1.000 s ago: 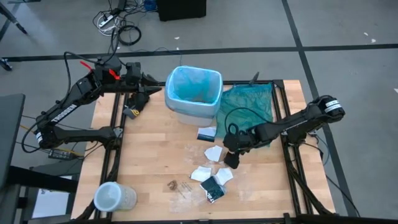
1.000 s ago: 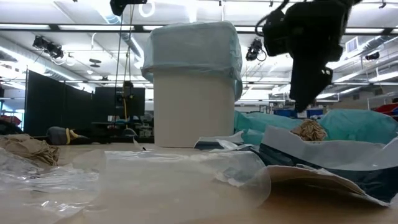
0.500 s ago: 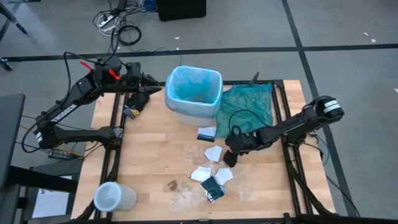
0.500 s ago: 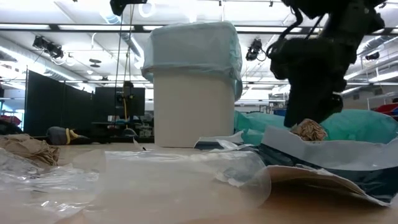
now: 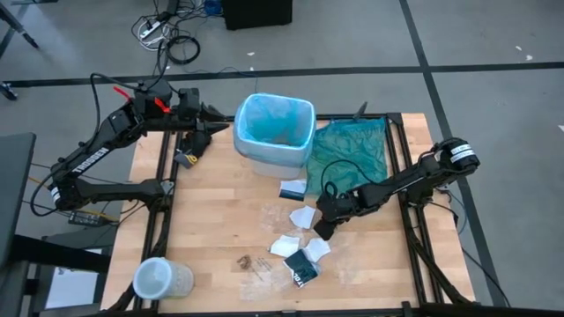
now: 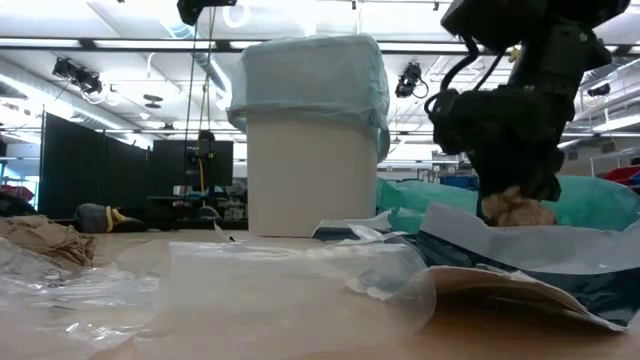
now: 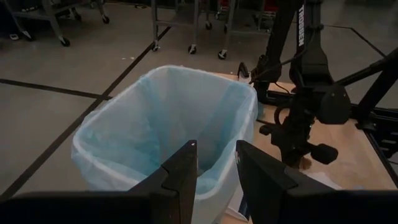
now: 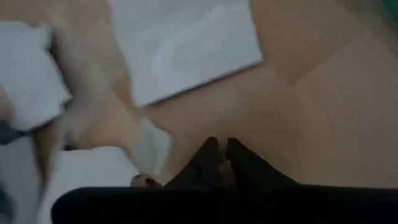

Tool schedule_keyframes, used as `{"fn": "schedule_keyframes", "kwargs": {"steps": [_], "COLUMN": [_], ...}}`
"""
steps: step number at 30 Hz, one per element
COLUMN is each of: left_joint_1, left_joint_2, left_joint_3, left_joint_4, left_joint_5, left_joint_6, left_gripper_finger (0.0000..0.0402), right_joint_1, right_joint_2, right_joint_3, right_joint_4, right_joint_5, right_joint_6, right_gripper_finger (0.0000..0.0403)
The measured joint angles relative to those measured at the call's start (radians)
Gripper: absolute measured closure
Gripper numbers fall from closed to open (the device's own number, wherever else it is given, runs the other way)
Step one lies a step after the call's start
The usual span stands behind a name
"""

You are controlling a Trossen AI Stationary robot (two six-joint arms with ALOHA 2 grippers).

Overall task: Place trash/remove bag and relplace
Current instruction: Put the brown paper into the trash bin

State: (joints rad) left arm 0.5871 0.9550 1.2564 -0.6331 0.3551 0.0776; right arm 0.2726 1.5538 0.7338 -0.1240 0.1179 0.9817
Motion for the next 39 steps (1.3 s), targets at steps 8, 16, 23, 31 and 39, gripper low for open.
{"fn": "schedule_keyframes", "kwargs": {"steps": [8,16,23,31,39], "left_joint_1": [0.0,0.0,0.0,0.0,0.0], "left_joint_2": [0.0,0.0,0.0,0.0,0.0], "left_joint_3": [0.0,0.0,0.0,0.0,0.0], "left_joint_4": [0.0,0.0,0.002,0.003,0.007], "left_joint_5": [0.0,0.0,0.0,0.0,-0.018], "left_joint_6": [0.0,0.0,0.0,0.0,0.0], "left_gripper_finger": [0.0281,0.0281,0.0281,0.0281,0.0281], "right_joint_1": [-0.011,-0.045,-0.139,-0.318,-0.517], "right_joint_2": [-0.15,-0.336,-0.291,-0.135,-0.001], "right_joint_3": [-0.001,0.13,0.556,0.926,0.97], "right_joint_4": [-0.009,-0.099,-0.35,-0.415,-0.384], "right_joint_5": [0.113,0.193,0.206,0.192,0.063], "right_joint_6": [0.012,-0.066,-0.331,-0.659,-0.752], "right_gripper_finger": [0.0401,0.0402,0.0403,0.0403,0.0403]}}
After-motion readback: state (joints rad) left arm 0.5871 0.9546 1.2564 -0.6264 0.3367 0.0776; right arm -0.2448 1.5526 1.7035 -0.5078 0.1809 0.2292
